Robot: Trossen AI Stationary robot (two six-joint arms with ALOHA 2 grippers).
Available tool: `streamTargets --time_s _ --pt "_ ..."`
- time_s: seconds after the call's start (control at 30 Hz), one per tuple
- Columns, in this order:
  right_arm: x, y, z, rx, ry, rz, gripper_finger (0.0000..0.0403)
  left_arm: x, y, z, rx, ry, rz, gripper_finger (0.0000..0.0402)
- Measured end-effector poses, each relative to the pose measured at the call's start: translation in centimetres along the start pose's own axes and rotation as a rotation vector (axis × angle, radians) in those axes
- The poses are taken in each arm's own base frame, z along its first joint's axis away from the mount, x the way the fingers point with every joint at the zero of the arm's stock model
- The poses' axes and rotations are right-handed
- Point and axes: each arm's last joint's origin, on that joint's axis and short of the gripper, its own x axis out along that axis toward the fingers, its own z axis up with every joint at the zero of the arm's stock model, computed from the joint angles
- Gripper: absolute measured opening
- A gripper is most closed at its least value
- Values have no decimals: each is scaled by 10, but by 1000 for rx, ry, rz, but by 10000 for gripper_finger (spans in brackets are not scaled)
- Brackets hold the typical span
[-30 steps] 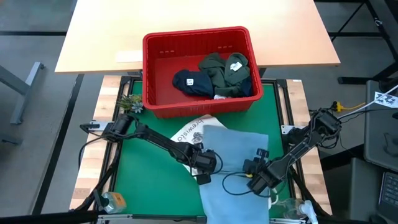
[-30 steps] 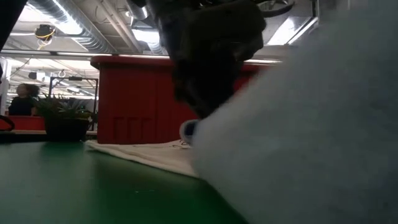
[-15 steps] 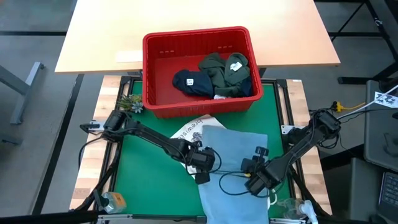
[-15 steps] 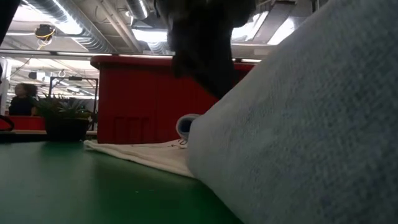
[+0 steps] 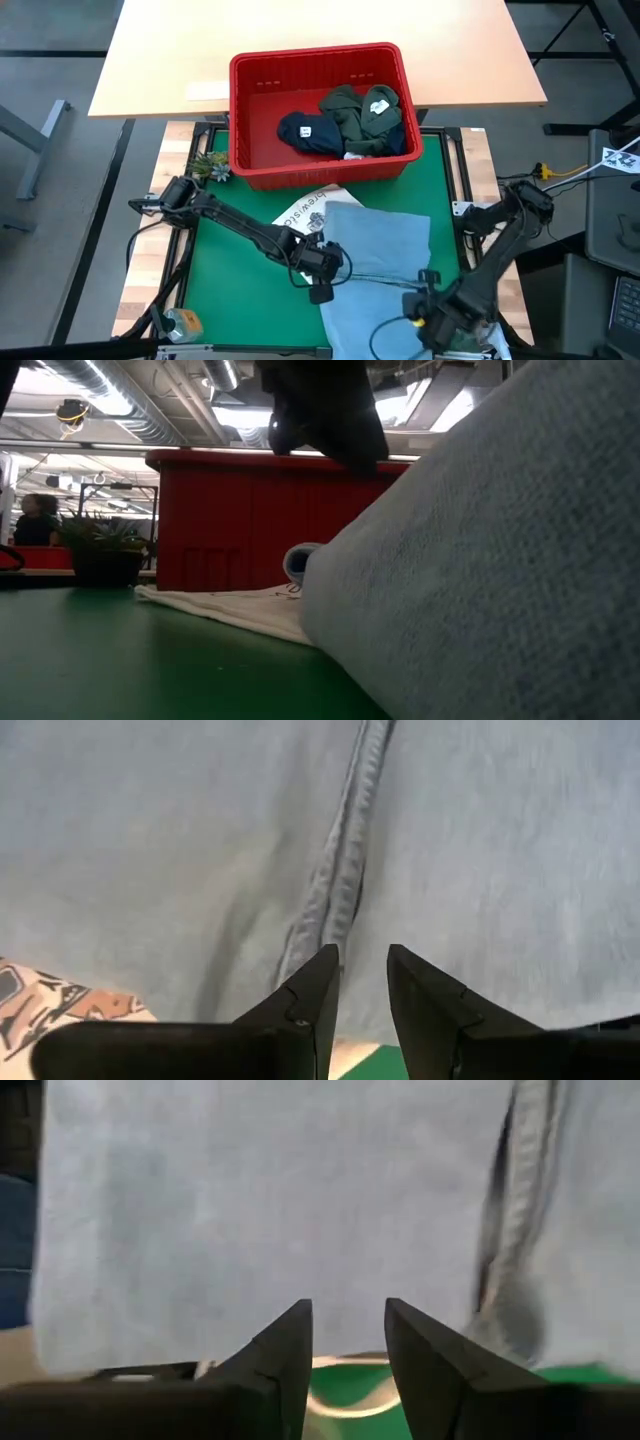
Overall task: Fold laundry
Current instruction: Fold the light blue pants
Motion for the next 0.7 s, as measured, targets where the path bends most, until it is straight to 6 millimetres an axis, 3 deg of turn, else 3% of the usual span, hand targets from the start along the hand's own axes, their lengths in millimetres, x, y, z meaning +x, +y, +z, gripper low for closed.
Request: streamTargets --time_s 0.2,0.47,0.7 --pt "-1 10 -13 43 -37 -1 129 -1 -8 -5 20 -11 10 84" --pt "0 11 -15 39 23 32 133 -2 -11 -6 26 -13 11 84" --pt "0 11 -15 30 28 33 203 -2 -10 -6 25 -26 33 84"
